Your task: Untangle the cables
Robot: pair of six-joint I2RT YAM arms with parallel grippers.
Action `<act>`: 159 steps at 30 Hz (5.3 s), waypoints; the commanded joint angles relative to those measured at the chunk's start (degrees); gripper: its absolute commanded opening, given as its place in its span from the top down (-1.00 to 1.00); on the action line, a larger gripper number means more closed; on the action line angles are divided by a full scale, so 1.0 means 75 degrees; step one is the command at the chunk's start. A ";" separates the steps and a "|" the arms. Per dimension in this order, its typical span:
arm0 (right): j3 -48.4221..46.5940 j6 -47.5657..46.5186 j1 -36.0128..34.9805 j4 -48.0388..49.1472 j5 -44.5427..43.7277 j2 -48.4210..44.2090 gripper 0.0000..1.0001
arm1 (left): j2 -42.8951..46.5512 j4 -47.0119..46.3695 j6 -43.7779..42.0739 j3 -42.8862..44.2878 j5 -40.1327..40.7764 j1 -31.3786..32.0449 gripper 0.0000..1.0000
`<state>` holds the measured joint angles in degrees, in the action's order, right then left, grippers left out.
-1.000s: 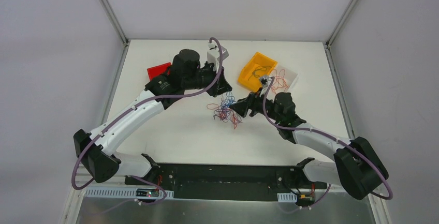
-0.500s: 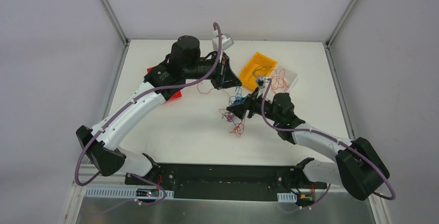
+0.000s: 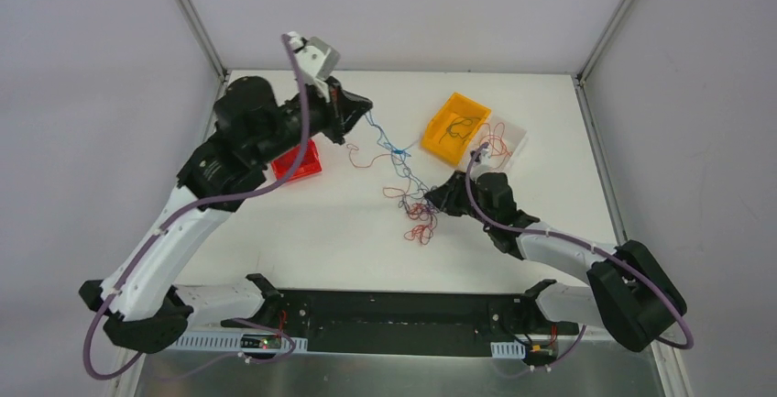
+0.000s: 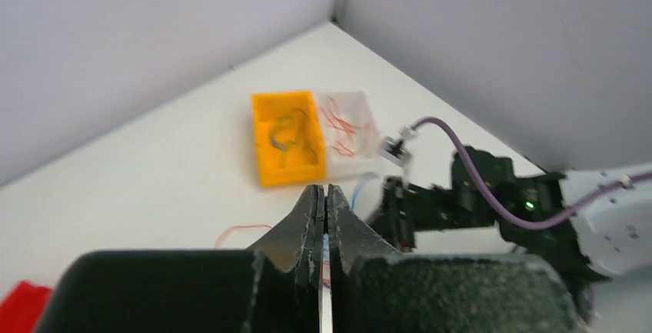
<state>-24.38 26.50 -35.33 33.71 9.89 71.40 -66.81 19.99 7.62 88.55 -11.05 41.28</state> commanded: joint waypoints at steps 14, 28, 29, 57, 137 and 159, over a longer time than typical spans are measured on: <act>0.0143 0.0446 0.0750 -0.3786 -0.2457 -0.2403 0.02 | 0.1074 -0.0287 -0.1209 -0.1267 0.2432 0.0028 1.00; -0.0953 -0.1036 0.0748 -0.3209 -0.0550 -0.2691 -0.70 | 0.0511 -0.0438 -0.1039 -0.1154 0.0706 0.0028 1.00; -0.0991 -0.1072 0.0744 -0.3100 -0.0518 -0.2698 -0.70 | 0.0443 -0.0484 -0.1039 -0.1139 0.0564 0.0028 1.00; -0.2146 -0.1336 0.0075 0.0562 0.1508 0.0367 0.30 | -0.0221 -0.1141 -0.0033 0.0124 -0.1270 0.0032 1.00; -0.3010 -0.1315 -0.0832 -0.4746 0.1077 0.0004 0.46 | 0.3144 -0.0322 -0.0009 -0.4321 0.5474 -0.0019 1.00; -0.4911 -0.2210 -0.1698 -0.5175 0.0305 0.2087 -0.80 | 0.3435 0.0300 -0.1218 -0.4588 0.3870 -0.0019 1.00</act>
<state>-56.99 12.58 -46.26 -4.27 15.03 84.64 -42.06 23.00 1.52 55.66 20.80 41.21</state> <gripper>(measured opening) 0.898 0.011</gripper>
